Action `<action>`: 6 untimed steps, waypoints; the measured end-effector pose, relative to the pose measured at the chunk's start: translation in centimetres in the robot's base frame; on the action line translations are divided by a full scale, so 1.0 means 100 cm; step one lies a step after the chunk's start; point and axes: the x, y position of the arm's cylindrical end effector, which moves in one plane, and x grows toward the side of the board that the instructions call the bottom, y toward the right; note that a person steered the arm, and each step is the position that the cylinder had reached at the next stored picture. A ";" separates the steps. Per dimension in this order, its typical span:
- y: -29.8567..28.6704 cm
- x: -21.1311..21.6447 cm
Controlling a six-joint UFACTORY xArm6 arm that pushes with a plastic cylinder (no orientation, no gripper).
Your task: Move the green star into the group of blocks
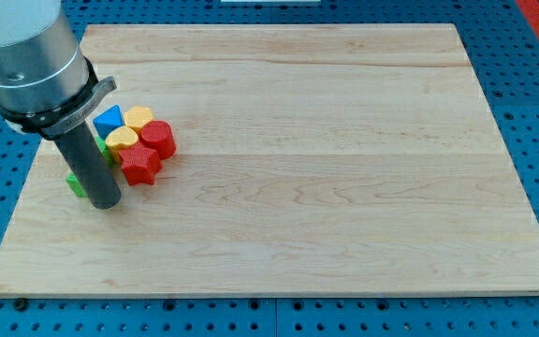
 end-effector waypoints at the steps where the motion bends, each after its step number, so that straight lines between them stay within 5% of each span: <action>1: -0.006 0.023; 6: -0.031 -0.031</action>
